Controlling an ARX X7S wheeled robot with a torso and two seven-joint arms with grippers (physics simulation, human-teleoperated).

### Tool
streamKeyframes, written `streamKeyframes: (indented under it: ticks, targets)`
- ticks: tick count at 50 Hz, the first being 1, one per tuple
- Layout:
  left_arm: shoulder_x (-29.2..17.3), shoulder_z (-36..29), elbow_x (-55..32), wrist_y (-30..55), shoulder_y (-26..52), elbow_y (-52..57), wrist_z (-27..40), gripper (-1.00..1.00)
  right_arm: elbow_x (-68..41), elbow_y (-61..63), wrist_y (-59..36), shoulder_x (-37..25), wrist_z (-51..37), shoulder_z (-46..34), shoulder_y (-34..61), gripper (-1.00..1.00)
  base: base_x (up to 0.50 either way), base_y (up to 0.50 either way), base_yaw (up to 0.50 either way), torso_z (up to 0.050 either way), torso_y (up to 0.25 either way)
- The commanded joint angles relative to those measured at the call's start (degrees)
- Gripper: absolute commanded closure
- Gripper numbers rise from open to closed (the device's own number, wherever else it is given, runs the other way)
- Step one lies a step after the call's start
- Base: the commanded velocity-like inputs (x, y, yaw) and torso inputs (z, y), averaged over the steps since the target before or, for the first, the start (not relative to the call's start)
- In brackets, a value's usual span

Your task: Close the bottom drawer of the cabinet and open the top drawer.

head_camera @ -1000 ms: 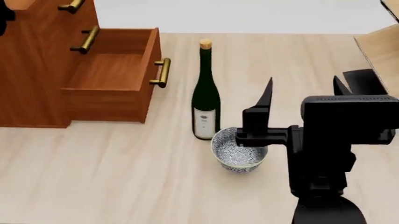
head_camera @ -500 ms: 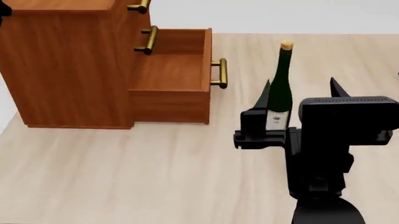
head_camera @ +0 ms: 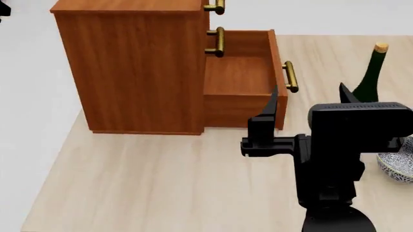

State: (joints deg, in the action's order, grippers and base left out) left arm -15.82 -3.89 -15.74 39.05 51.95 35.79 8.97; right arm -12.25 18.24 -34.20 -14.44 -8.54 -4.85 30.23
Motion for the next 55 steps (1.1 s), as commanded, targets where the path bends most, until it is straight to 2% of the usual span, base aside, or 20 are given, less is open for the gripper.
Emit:
streamKeyframes:
  ticks: [1,16,55]
  targets:
    - [-0.05,-0.42,-0.19,-0.17,-0.09,-0.04,0.26,-1.00,-0.54,-0.17,1.02,-0.04,-0.38,0.80,-0.62,-1.00,0.00,-0.01,0.00,0.000,0.000]
    - [0.01,0.32,-1.25,-0.31,0.04,0.23,0.66,-1.00,-1.11,-0.44,0.67,-0.28,-0.18,0.10,-0.52,-1.00,0.01,0.00,0.00,0.000,0.000]
    - [-0.28,0.12,-2.63,-1.18,0.22,-0.28,1.28,-1.00,-2.05,-0.63,0.69,-1.04,-0.89,-0.37,-0.39,-1.00,0.31,0.00,0.00,0.000,0.000]
